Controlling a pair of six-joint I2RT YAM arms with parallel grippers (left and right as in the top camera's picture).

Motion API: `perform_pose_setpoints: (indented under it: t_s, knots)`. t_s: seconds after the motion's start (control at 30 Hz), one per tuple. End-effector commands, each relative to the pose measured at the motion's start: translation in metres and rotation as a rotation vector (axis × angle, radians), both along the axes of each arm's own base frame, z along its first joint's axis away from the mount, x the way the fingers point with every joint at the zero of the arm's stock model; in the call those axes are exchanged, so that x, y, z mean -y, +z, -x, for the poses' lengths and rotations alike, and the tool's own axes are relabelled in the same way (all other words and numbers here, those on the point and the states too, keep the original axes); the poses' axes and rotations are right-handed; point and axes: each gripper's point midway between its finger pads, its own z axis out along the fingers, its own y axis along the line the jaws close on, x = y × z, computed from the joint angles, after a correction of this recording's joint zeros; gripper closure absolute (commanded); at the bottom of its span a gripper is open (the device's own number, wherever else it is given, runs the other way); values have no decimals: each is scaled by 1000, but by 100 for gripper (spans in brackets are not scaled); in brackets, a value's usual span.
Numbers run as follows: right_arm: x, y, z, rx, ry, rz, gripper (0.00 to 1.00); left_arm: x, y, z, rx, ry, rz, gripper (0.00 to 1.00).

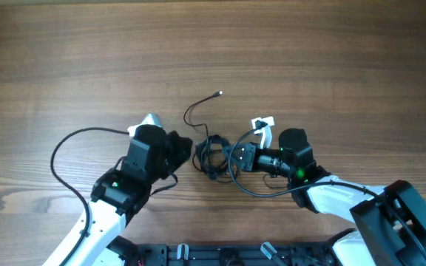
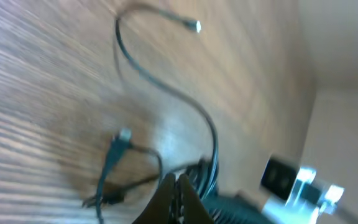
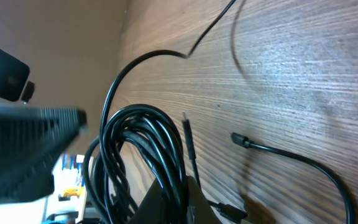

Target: Untangle cables

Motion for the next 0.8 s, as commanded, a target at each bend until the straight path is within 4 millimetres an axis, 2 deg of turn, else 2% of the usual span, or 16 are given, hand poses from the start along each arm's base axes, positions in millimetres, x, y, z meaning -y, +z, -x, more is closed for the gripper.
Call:
perform_pose_setpoints:
  t_s: [0.0,0.1,0.13,0.2,0.23,0.27,0.33,0.37,0.43,0.53,0.7,0.77]
  knots:
    - [0,-5,2,-12,2,8,95,-12,7,-15,12,162,52,96]
    - [1,-7,1,-15,-8,14,95,-10,6,-14,41,99,4,96]
    - [2,-7,0,-13,-14,17,96,-10,3,-11,38,71,-15,88]
    - [4,-8,-3,-17,-33,23,95,-13,-7,-2,-14,62,-40,57]
    - [4,-9,-4,-18,-42,25,95,-15,-13,3,-43,61,-55,47]
    - [5,-10,-6,-29,-57,27,95,-17,-21,11,-85,55,-72,40]
    - [8,-12,-8,-33,-80,39,95,-16,-27,20,-114,5,-92,34]
    - [9,-14,-10,-34,-92,47,95,-7,-26,26,-101,-88,-93,27]
    - [10,-15,-9,-38,-93,50,95,5,-23,32,-75,-203,-84,20]
    - [8,-14,-7,-42,-79,44,95,7,-22,33,-33,-275,-119,20]
    - [8,-14,-6,-42,-73,41,95,10,-19,25,18,-301,-137,51]
    - [6,-13,-4,-45,-57,34,95,12,-22,22,16,-302,-137,52]
